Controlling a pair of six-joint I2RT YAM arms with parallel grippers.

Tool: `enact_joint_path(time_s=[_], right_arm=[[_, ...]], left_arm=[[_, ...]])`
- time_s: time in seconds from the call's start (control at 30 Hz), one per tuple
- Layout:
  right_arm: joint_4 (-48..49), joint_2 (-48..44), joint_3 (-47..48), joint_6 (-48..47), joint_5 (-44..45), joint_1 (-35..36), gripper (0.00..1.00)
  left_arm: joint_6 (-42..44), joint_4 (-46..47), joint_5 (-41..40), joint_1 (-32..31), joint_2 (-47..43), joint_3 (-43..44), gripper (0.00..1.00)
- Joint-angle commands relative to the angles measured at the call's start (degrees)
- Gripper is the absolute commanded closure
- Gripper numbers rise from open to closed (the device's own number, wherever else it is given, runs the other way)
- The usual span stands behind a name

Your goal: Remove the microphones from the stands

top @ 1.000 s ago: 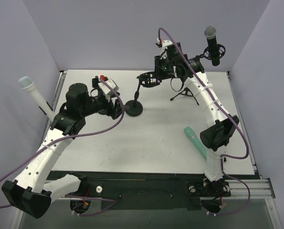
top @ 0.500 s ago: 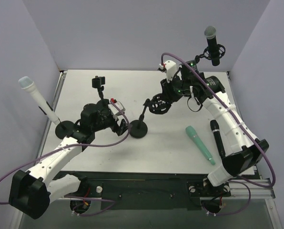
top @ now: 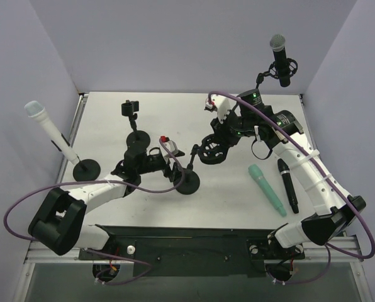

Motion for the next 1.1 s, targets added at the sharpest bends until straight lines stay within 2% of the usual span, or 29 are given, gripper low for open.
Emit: enact_joint_path(time_s=[0.0, 0.1, 0.27, 0.3, 0.33, 0.37, 0.4, 0.43, 0.5, 0.57, 0.67, 0.8, 0.97, 1.07], right_arm=[[-5.3, 0.0, 0.3, -2.5, 0.9, 0.3, 0.90], [-5.3, 0.1, 0.5, -2.6, 1.6, 0.4, 0.90], [-5.6, 0.2, 0.0, -1.9, 2.3, 0.3, 0.87], [-6.0, 0.2, -0.1, -1.4, 2.3, 0.2, 0.83], [-6.3, 0.1, 0.1, -0.9, 2.6, 0.2, 0.68], [-7.4, 0.4, 0.4, 0.5, 3.1, 0.0, 0.57], [-8.2, 0.4, 1.9, 0.9, 2.9, -0.2, 0.50], [-9.9, 0.6, 2.7, 1.8, 3.0, -1.0, 0.40], [-11.1, -0.2, 5.7, 5.5, 2.4, -2.2, 0.34], [-12.2, -1.3, 7.2, 8.3, 0.7, -3.1, 0.29], [-13.2, -2.6, 10.3, 10.0, -0.1, -3.1, 0.24], [-16.5, -2.1, 15.6, 7.8, -4.2, -2.6, 0.23], [-16.6, 2.4, 17.8, 8.4, -7.1, 0.8, 0.25], [-16.6, 6.6, 18.7, 5.9, -3.5, 3.9, 0.26]], left_arm=[[-1.3, 8.3, 5.4, -0.9, 3.8, 2.4, 0.19], [0.8, 9.2, 8.2, -1.0, 8.0, 3.2, 0.33], [1.4, 11.1, 8.0, -1.1, 10.7, 4.5, 0.52], [1.4, 10.9, 7.9, -1.3, 10.6, 4.7, 0.62], [1.6, 10.7, 7.9, -1.3, 10.3, 5.2, 0.67], [1.9, 9.7, 7.5, -1.3, 9.9, 5.4, 0.76], [2.1, 8.8, 7.4, -1.2, 9.5, 6.0, 0.80], [3.3, 6.6, 7.6, -1.2, 9.3, 6.1, 0.90], [5.6, 2.1, 7.6, -0.7, 7.8, 6.3, 0.99], [7.3, -1.5, 7.7, -0.5, 5.7, 6.1, 1.00], [13.7, -12.4, 7.5, -0.7, 2.5, 7.2, 1.00], [20.9, -24.7, 7.1, -0.8, 1.8, 10.4, 1.00], [25.5, -28.5, 5.3, -1.2, 1.7, 11.9, 1.00], [25.6, -30.0, 4.2, -1.7, 2.5, 13.7, 1.00]])
